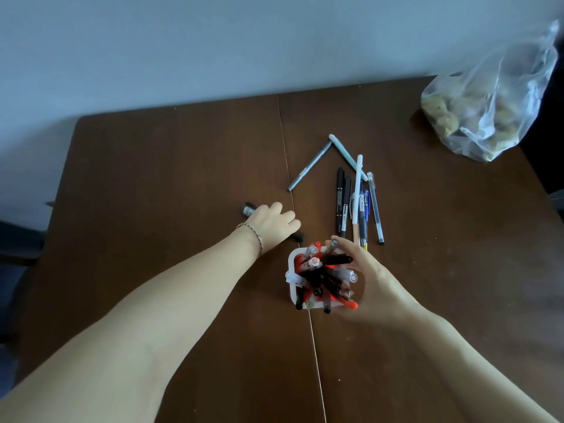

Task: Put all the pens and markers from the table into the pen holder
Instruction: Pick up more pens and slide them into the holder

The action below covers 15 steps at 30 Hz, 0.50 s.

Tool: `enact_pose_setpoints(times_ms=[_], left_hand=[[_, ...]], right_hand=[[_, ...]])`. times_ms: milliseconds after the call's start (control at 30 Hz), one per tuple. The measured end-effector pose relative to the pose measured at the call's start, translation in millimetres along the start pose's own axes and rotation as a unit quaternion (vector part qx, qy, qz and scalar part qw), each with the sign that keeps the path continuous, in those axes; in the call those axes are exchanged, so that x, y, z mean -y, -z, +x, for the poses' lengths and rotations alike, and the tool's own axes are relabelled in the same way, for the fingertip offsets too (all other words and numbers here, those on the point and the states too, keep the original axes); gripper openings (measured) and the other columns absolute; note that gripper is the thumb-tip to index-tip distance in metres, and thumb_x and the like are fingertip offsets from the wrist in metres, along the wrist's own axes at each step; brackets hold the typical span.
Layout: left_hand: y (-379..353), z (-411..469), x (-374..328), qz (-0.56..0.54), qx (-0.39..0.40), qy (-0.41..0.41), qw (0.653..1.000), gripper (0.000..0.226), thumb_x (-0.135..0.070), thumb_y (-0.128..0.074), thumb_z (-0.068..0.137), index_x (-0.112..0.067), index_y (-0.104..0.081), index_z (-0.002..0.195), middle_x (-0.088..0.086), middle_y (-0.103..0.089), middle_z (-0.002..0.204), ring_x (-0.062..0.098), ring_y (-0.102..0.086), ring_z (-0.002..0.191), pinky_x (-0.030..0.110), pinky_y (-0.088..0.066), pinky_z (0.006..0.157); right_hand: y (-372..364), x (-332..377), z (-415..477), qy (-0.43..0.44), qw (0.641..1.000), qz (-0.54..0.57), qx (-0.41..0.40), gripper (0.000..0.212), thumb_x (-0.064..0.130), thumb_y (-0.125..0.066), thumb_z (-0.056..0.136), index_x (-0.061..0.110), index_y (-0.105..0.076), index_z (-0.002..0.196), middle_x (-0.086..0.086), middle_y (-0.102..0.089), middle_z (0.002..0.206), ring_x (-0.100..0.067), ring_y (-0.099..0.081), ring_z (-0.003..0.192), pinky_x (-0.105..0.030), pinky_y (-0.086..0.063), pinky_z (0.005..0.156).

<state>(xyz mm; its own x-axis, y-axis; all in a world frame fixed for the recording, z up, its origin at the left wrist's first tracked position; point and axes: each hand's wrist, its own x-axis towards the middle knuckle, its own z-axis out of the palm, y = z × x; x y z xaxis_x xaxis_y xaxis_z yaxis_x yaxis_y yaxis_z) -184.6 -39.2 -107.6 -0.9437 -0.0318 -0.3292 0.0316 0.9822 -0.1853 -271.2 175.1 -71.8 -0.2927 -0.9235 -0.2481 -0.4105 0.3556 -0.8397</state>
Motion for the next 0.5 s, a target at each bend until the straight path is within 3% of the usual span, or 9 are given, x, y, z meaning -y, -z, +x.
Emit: enact_pose_setpoints(times_ms=[67, 100, 133, 167, 233, 267, 333, 400, 500], left_hand=[[5, -18, 1, -0.036, -0.026, 0.067, 0.997, 0.035, 0.003, -0.074, 0.058, -0.012, -0.061, 0.088, 0.006, -0.061, 0.08, 0.026, -0.057, 0.064, 0.024, -0.039, 0.045], [6, -27, 1, -0.069, -0.055, 0.125, 0.988, 0.037, 0.001, -0.079, 0.051, -0.013, -0.061, 0.081, 0.005, -0.061, 0.073, 0.025, -0.057, 0.057, 0.023, -0.04, 0.041], [13, -37, 1, -0.144, -0.065, 0.188, 0.969, 0.034, -0.002, -0.077, 0.058, -0.013, -0.061, 0.086, 0.006, -0.062, 0.077, 0.026, -0.059, 0.062, 0.026, -0.044, 0.043], [19, -47, 0, -0.232, -0.099, 0.268, 0.93, 0.028, -0.007, -0.069, 0.072, -0.012, -0.058, 0.097, 0.007, -0.063, 0.086, 0.028, -0.061, 0.072, 0.03, -0.047, 0.052], [37, -71, -7, -0.389, -0.172, 0.407, 0.808, 0.021, -0.014, -0.058, 0.085, -0.008, -0.054, 0.105, 0.006, -0.062, 0.09, 0.026, -0.06, 0.076, 0.025, -0.044, 0.06], [46, -83, -13, -0.436, -0.236, 0.441, 0.748, 0.018, -0.014, -0.058, 0.085, -0.006, -0.054, 0.101, 0.005, -0.06, 0.087, 0.024, -0.059, 0.073, 0.02, -0.041, 0.059], [68, -106, -29, -0.512, -0.352, 0.45, 0.642, 0.015, -0.012, -0.062, 0.082, -0.007, -0.053, 0.093, 0.004, -0.059, 0.085, 0.023, -0.062, 0.078, 0.024, -0.047, 0.063], [79, -117, -45, -0.533, -0.426, 0.401, 0.611, 0.022, -0.021, -0.063, 0.078, -0.006, -0.055, 0.092, 0.001, -0.061, 0.082, 0.019, -0.065, 0.079, 0.029, -0.057, 0.065], [80, -115, -64, -0.525, -0.46, 0.343, 0.629, 0.026, -0.03, -0.054, 0.075, -0.008, -0.057, 0.089, -0.002, -0.06, 0.079, 0.013, -0.063, 0.077, 0.019, -0.055, 0.062]], right_hand=[[-1, 0, -1, -0.002, 1.0, 0.003, 0.003, 0.095, 0.024, -0.083, 0.059, 0.054, -0.02, 0.123, 0.034, -0.035, 0.124, 0.012, -0.045, 0.113, 0.004, -0.033, 0.091], [-1, 0, -1, -0.003, 1.0, 0.004, 0.002, 0.095, 0.021, -0.083, 0.06, 0.054, -0.02, 0.122, 0.033, -0.036, 0.124, 0.006, -0.047, 0.114, 0.004, -0.034, 0.091], [-1, -1, -1, -0.002, 1.0, 0.004, 0.0, 0.094, 0.02, -0.083, 0.061, 0.052, -0.02, 0.123, 0.031, -0.037, 0.123, 0.001, -0.049, 0.115, 0.003, -0.035, 0.091], [-2, 0, -1, -0.004, 1.0, 0.004, -0.001, 0.094, 0.018, -0.083, 0.061, 0.05, -0.021, 0.124, 0.029, -0.04, 0.122, -0.002, -0.049, 0.116, 0.003, -0.035, 0.09], [-2, 1, -1, -0.005, 1.0, 0.005, -0.004, 0.093, 0.017, -0.084, 0.061, 0.043, -0.023, 0.127, 0.022, -0.043, 0.121, -0.005, -0.048, 0.117, 0.003, -0.035, 0.088], [-1, 1, -1, -0.003, 1.0, 0.004, -0.005, 0.093, 0.016, -0.084, 0.061, 0.039, -0.024, 0.128, 0.02, -0.044, 0.121, -0.004, -0.048, 0.116, 0.004, -0.034, 0.088], [-1, 3, -1, -0.001, 1.0, 0.007, -0.006, 0.091, 0.015, -0.085, 0.06, 0.036, -0.027, 0.127, 0.021, -0.046, 0.118, -0.001, -0.05, 0.112, 0.006, -0.033, 0.087], [-1, 4, -2, -0.001, 1.0, 0.013, -0.008, 0.09, 0.013, -0.085, 0.059, 0.036, -0.029, 0.124, 0.025, -0.045, 0.115, 0.003, -0.05, 0.109, 0.007, -0.031, 0.087], [0, 4, -1, -0.005, 1.0, 0.013, -0.007, 0.09, 0.013, -0.085, 0.057, 0.035, -0.03, 0.124, 0.018, -0.049, 0.115, -0.002, -0.05, 0.11, 0.004, -0.033, 0.086]])
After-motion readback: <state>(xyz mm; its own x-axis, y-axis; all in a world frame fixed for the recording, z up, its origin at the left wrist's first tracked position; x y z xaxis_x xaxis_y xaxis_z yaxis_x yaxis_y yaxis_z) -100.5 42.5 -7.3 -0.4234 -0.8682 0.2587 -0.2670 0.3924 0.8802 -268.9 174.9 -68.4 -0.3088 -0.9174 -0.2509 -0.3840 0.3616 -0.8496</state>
